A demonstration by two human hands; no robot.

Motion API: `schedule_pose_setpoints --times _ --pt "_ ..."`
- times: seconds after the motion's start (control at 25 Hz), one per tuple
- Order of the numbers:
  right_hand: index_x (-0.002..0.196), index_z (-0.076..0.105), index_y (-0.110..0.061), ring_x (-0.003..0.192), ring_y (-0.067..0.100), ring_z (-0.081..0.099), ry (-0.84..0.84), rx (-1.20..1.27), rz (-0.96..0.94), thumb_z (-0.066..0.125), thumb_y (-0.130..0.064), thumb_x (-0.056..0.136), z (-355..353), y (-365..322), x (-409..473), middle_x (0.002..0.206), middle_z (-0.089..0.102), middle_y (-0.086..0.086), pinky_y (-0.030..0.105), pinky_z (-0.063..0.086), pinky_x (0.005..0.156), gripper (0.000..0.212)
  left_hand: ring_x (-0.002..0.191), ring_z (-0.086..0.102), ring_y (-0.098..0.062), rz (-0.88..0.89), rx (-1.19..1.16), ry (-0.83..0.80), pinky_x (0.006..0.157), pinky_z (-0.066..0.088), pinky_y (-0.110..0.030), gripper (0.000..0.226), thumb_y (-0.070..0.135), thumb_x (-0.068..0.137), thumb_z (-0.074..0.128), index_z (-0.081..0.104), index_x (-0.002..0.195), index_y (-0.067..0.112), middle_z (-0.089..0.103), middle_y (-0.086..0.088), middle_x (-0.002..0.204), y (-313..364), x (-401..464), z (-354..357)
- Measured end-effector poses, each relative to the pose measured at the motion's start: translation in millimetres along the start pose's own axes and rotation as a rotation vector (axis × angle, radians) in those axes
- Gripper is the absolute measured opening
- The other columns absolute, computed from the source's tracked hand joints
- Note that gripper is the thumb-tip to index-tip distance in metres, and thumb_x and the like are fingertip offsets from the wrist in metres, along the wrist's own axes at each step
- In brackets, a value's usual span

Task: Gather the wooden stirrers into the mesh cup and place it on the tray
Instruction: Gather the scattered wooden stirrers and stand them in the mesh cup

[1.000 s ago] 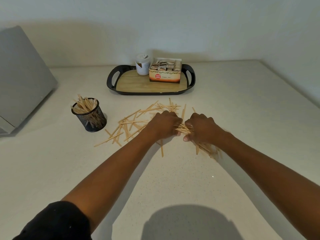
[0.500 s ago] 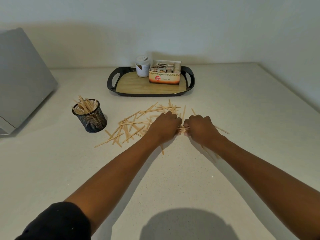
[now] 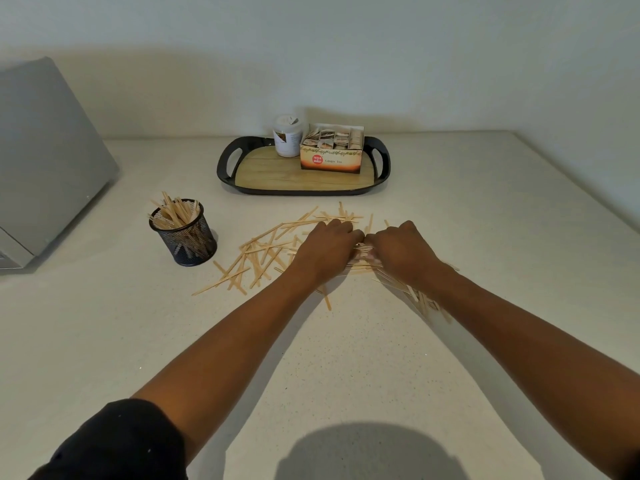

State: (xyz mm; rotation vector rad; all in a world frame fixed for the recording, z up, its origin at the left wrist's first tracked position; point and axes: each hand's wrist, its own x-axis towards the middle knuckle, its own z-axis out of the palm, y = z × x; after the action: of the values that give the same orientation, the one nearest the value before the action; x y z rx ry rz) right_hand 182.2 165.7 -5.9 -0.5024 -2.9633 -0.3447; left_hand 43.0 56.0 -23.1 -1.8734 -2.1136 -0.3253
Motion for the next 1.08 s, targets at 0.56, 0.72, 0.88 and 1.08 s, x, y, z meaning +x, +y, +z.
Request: schedule_pose_setpoints --times 0.56,0.72,0.88,1.08 --pt "0.087 0.059 -0.023 0.067 0.018 0.048 0.051 -0.164 -0.094 0.056 -0.009 0.092 -77.9 -0.3 51.2 0.069 0.052 -0.006 0.046 0.037 0.093 0.015 0.071 0.057 -0.024 -0.184 -0.245 -0.073 0.060 0.043 -0.035 0.016 0.021 0.099 0.048 0.059 0.097 0.010 0.061 -0.008 0.085 -22.8 18.9 -42.3" --pt "0.095 0.062 -0.020 0.071 0.018 0.049 0.026 -0.119 -0.074 0.056 -0.008 0.093 -73.2 -9.5 56.7 0.072 0.052 -0.005 0.046 0.036 0.094 0.014 0.072 0.054 -0.022 -0.224 -0.285 -0.090 0.061 0.038 -0.031 0.010 0.009 0.094 0.049 0.057 0.100 0.010 0.058 -0.006 0.087 -28.6 14.4 -38.8" --pt "0.118 0.059 -0.023 0.113 0.023 0.055 0.101 0.093 0.003 0.058 -0.025 0.091 -71.4 -8.8 57.3 0.106 0.064 0.000 0.048 0.030 0.102 0.027 0.075 0.055 -0.021 -0.288 -0.386 -0.066 0.059 0.033 -0.027 0.012 0.003 0.091 0.049 0.051 0.089 0.015 0.052 0.002 0.081 -36.0 9.6 -35.7" --pt "0.119 0.055 -0.012 0.095 0.019 0.060 0.568 0.763 0.537 0.062 -0.037 0.091 -54.5 -18.5 39.2 0.110 0.063 0.005 0.036 0.047 0.078 0.038 0.083 0.060 -0.020 -0.458 -0.517 -0.045 0.067 0.049 -0.032 0.011 0.009 0.099 0.046 0.056 0.097 0.012 0.064 -0.003 0.095 -55.0 3.3 -29.4"
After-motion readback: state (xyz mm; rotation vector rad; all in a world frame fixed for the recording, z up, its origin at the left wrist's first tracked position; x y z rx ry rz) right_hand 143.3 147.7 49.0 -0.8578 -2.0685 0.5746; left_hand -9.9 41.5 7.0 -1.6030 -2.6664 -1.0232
